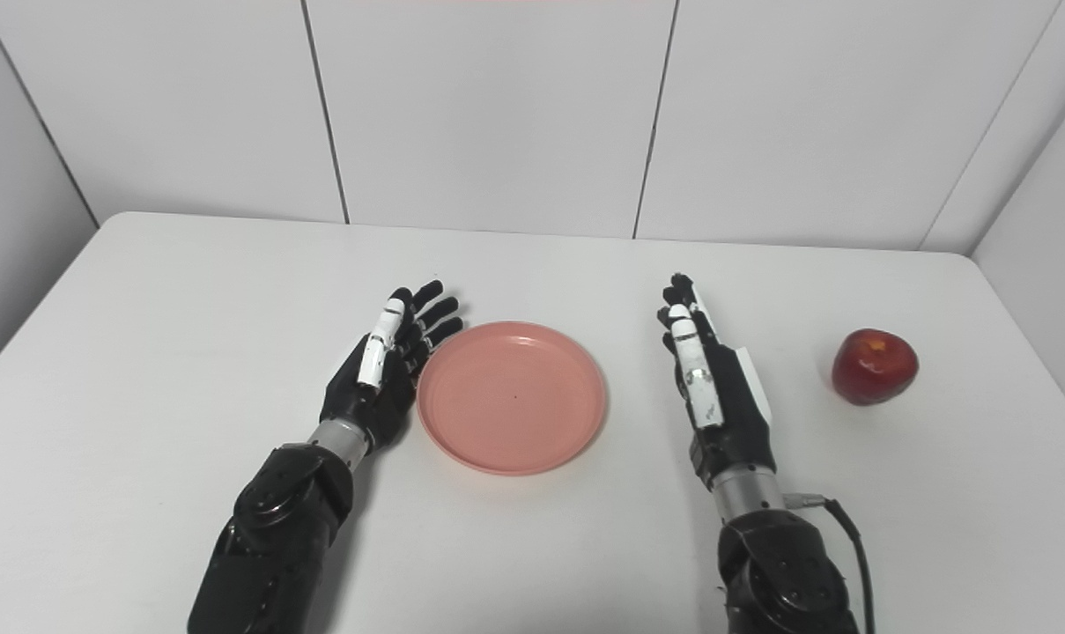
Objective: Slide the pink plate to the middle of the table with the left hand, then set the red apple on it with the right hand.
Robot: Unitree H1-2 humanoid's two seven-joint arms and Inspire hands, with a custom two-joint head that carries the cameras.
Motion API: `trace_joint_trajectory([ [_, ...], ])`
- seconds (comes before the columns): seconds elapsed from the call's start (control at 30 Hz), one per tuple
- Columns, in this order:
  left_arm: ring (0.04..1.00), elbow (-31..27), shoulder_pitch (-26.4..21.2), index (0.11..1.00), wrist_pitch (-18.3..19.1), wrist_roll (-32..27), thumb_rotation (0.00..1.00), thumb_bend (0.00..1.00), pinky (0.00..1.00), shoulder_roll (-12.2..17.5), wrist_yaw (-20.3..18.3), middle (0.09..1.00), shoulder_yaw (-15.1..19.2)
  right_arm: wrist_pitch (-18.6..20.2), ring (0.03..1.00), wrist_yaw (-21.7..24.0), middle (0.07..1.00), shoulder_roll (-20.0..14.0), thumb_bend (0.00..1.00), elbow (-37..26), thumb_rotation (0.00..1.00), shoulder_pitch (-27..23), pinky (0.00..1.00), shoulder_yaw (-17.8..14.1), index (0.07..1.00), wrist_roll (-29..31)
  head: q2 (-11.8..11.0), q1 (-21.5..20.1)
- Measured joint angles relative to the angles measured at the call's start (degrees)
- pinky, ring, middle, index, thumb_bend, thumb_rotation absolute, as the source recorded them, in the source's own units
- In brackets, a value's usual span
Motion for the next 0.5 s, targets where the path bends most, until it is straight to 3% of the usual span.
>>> trace_joint_trajectory([
  [0.07,0.918,0.8,0.0,0.907,-1.1,0.0,1.0,0.38,0.91,0.0,-0.2,0.92,0.1,0.1,0.946,-0.2,0.956,-0.8,0.36,-0.5,0.99,-1.0,1.0,-0.1,0.963,-0.9,-0.2,-0.6],
  [0.13,0.915,1.2,-0.1,0.905,-1.8,0.0,1.0,0.38,0.92,0.0,-0.6,0.917,0.3,1.0,0.933,-0.5,0.942,-1.7,0.44,-0.8,0.9,-1.8,0.99,-0.1,0.947,-2.7,-0.4,-1.4],
  [0.27,0.915,2.3,-0.2,0.906,-3.3,0.0,1.0,0.38,0.92,0.1,-1.6,0.916,0.6,2.7,0.918,-1.7,0.926,-3.9,0.52,-2.7,0.84,-2.9,0.92,0.8,0.925,-8.5,-1.1,-3.3],
  [0.5,0.91,3.9,-1.1,0.903,-3.8,-1.9,1.0,0.37,0.92,0.6,-2.6,0.913,2.5,3.7,0.886,-2.5,0.908,-4.5,0.65,-6.3,0.81,-4.8,0.84,0.7,0.92,-13.9,-2.2,-7.6],
])
